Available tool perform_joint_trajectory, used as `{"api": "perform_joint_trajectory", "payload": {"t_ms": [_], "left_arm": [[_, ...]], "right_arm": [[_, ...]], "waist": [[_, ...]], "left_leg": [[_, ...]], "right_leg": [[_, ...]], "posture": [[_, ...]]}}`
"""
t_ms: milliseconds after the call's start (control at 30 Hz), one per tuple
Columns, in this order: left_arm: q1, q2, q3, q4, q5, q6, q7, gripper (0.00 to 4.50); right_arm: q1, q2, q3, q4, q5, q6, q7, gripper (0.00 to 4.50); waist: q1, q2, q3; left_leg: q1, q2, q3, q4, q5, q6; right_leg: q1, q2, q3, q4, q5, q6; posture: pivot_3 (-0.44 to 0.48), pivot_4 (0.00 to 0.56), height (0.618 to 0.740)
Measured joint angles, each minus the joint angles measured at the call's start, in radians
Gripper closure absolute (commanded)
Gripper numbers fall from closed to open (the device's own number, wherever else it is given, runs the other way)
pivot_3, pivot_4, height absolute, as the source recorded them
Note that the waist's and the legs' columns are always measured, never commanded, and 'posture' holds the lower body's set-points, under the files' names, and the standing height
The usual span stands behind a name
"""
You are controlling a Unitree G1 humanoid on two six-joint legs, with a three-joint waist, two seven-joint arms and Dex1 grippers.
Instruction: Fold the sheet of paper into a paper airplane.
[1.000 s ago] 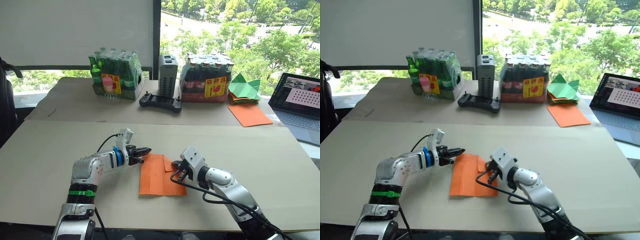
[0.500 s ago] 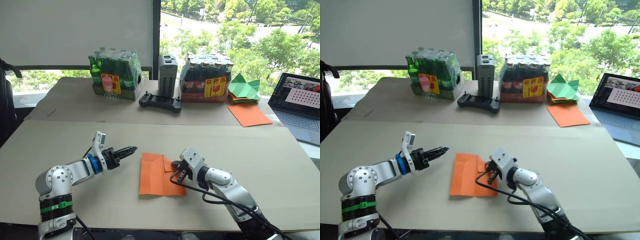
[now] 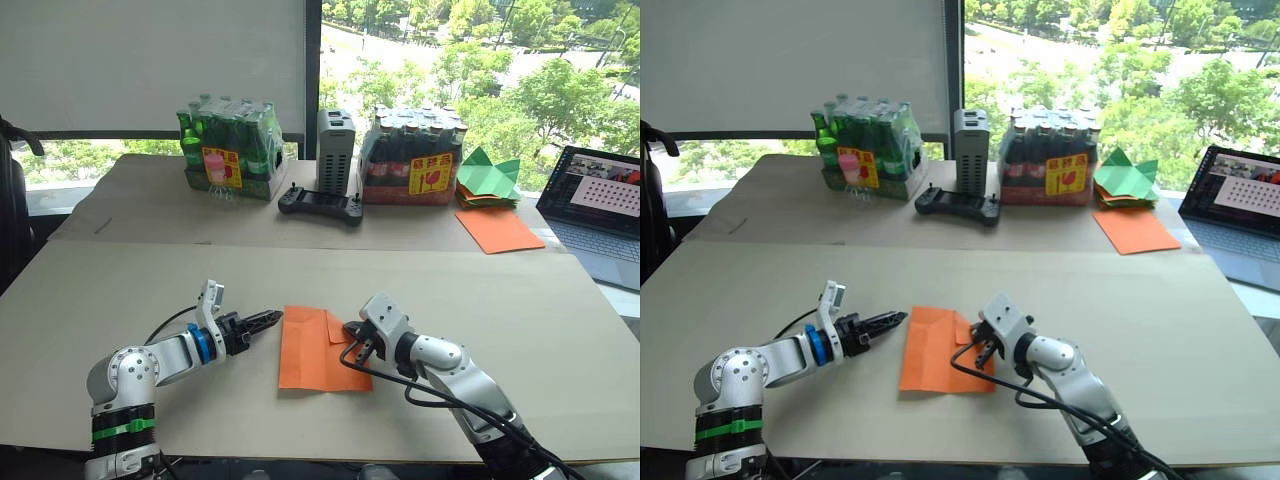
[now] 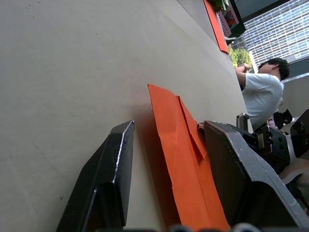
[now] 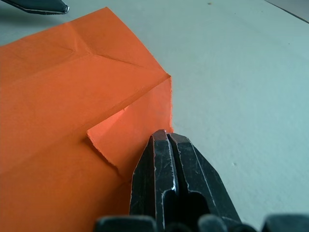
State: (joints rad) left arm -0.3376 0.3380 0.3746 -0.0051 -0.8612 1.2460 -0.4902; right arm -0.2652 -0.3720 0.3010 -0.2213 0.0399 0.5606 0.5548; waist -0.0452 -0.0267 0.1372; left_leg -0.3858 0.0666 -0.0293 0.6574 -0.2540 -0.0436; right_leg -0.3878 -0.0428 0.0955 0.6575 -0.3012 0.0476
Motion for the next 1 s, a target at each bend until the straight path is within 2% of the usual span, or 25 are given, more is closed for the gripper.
{"api": "perform_joint_trajectory", "payload": {"t_ms": [833, 933, 1000], "left_arm": [[-0.034, -0.045, -0.063, 0.060, 0.018, -0.091, 0.024, 2.08], [-0.033, -0.045, -0.075, 0.060, 0.033, -0.106, 0.022, 2.88], [-0.029, -0.045, -0.090, 0.061, 0.037, -0.108, 0.022, 3.64]], "right_arm": [[0.003, -0.001, 0.000, -0.006, -0.017, 0.000, 0.003, 4.48], [0.004, -0.001, -0.001, -0.007, -0.017, 0.000, 0.003, 4.48], [0.004, -0.001, 0.000, -0.009, -0.017, 0.000, 0.003, 4.48]], "waist": [[0.002, 0.000, 0.000], [0.002, 0.000, 0.000], [0.002, 0.000, 0.000]], "left_leg": [[0.000, 0.000, 0.000, 0.000, 0.000, 0.000], [0.000, 0.000, 0.000, 0.000, 0.000, 0.000], [0.000, 0.000, 0.000, 0.000, 0.000, 0.000]], "right_leg": [[0.000, 0.000, 0.000, 0.000, 0.000, 0.000], [0.000, 0.000, 0.000, -0.001, 0.000, 0.000], [0.000, 0.000, 0.000, -0.001, 0.000, 0.000]], "posture": [[0.000, 0.150, 0.740], [0.000, 0.150, 0.740], [0.000, 0.150, 0.740]]}}
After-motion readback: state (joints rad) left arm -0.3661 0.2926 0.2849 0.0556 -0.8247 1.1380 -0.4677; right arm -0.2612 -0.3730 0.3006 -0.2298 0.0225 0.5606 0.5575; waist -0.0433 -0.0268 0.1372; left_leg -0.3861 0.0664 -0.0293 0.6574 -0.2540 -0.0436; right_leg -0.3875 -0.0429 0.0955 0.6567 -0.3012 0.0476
